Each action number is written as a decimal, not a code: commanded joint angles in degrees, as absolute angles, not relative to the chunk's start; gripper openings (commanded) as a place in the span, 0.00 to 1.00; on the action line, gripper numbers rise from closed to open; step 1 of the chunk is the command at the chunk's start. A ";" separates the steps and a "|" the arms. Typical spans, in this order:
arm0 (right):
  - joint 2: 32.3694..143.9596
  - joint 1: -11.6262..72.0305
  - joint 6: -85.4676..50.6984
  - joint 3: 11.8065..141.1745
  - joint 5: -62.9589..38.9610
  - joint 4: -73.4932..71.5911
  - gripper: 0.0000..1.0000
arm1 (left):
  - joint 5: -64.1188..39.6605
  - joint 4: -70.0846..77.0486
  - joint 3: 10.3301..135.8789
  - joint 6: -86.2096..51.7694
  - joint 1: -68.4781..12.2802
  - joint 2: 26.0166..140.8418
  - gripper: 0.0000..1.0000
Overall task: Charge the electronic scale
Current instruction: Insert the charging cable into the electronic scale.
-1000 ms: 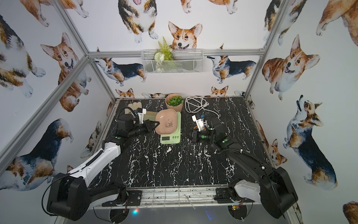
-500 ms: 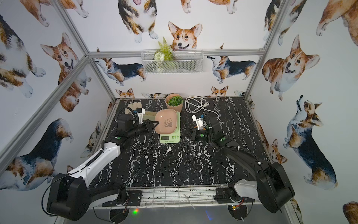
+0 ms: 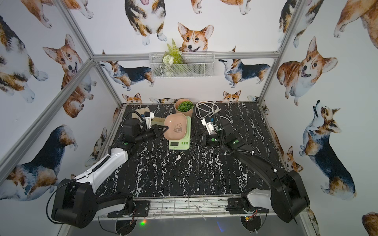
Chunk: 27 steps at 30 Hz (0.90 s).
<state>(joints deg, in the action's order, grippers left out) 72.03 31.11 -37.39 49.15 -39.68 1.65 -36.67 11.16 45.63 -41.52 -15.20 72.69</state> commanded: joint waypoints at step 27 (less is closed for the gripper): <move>67.90 31.14 -33.84 52.59 -33.77 12.01 0.72 | -44.56 19.05 47.04 -40.69 -15.12 74.00 0.00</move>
